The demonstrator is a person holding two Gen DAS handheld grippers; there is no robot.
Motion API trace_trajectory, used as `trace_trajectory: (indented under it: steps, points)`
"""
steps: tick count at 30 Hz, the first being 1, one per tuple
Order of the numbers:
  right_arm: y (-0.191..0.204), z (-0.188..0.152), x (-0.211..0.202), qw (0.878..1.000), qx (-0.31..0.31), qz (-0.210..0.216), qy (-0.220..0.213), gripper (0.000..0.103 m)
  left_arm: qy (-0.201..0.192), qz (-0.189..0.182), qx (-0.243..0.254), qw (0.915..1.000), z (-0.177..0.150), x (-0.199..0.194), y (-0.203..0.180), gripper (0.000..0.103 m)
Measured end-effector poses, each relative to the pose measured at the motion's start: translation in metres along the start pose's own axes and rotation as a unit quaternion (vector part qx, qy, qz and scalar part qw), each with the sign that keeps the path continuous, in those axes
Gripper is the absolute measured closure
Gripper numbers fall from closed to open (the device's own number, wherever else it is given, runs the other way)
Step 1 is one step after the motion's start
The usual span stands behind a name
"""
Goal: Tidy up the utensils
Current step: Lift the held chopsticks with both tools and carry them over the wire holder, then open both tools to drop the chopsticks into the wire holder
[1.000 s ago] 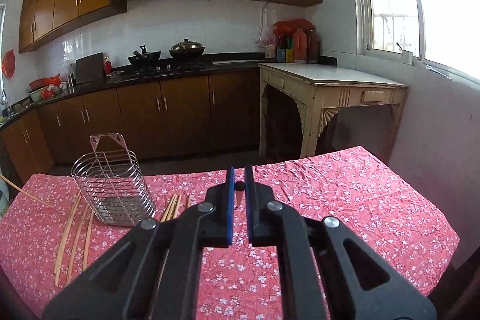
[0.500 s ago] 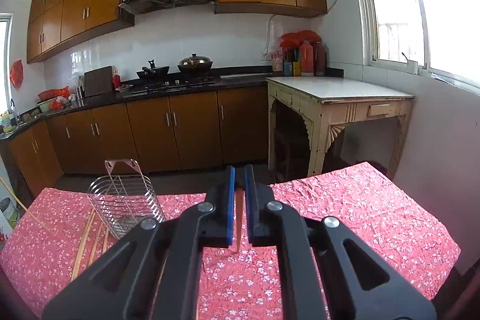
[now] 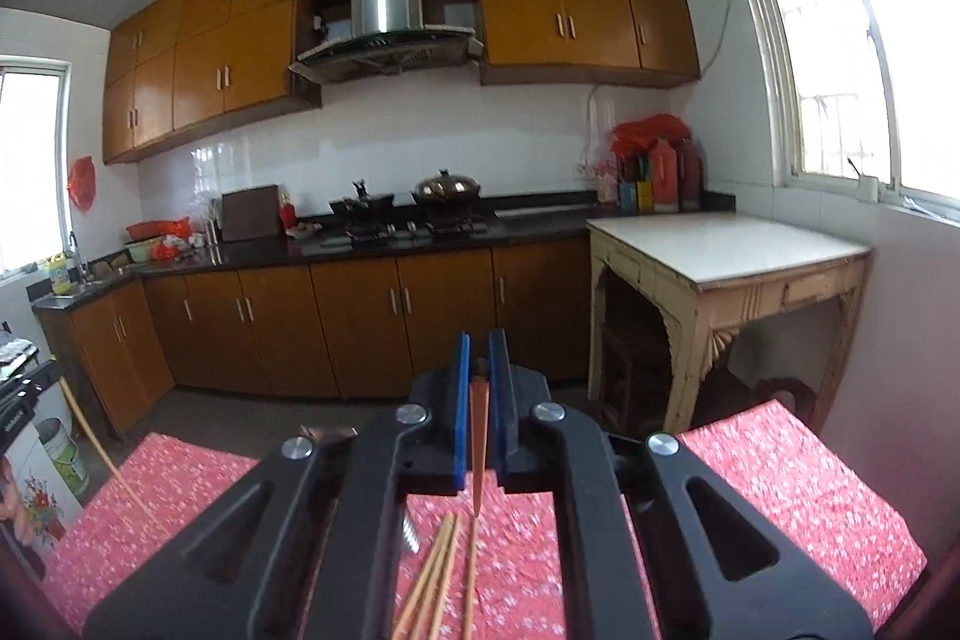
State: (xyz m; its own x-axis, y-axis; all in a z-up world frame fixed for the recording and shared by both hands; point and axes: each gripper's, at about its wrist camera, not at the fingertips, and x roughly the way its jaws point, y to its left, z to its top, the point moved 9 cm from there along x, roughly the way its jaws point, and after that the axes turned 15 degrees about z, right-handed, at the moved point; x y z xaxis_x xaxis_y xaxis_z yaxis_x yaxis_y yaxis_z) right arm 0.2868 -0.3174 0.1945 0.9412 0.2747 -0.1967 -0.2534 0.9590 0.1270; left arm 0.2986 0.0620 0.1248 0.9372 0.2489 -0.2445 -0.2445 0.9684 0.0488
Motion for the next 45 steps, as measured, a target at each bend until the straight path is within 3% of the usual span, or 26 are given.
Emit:
trace_trajectory:
  steps: [6, 13, 21, 28, 35, 37, 39, 45]
  points:
    - [0.033, 0.045, 0.015, 0.999, -0.005, 0.044, -0.014, 0.096, -0.023, -0.027, -0.022, 0.9991, 0.053, -0.002, -0.030, 0.096]
    - [0.060, 0.053, 0.045, 0.996, -0.004, 0.088, 0.008, 0.096, -0.043, -0.051, -0.045, 0.9967, 0.083, 0.006, -0.067, 0.096]
    - [0.061, 0.014, 0.102, 0.992, 0.012, 0.105, 0.073, 0.096, -0.023, -0.059, -0.049, 0.9968, 0.061, 0.044, -0.102, 0.096]
    - [0.048, -0.026, 0.154, 0.986, 0.027, 0.099, 0.130, 0.096, 0.022, -0.056, -0.040, 0.9974, 0.027, 0.082, -0.118, 0.096]
    - [0.030, -0.049, 0.174, 0.985, 0.043, 0.082, 0.143, 0.091, 0.043, -0.046, -0.023, 0.9978, 0.014, 0.096, -0.120, 0.095]
    - [0.024, -0.050, 0.170, 0.987, 0.042, 0.071, 0.137, 0.072, 0.038, -0.039, -0.020, 0.9983, 0.016, 0.093, -0.113, 0.088]
    - [0.014, -0.048, 0.164, 0.989, 0.047, 0.063, 0.127, 0.067, 0.030, -0.026, -0.021, 0.9990, 0.020, 0.091, -0.107, 0.059]
    - [-0.023, -0.041, 0.132, 0.992, 0.066, 0.028, 0.104, 0.065, 0.018, -0.001, -0.027, 0.9995, 0.026, 0.076, -0.071, 0.058]
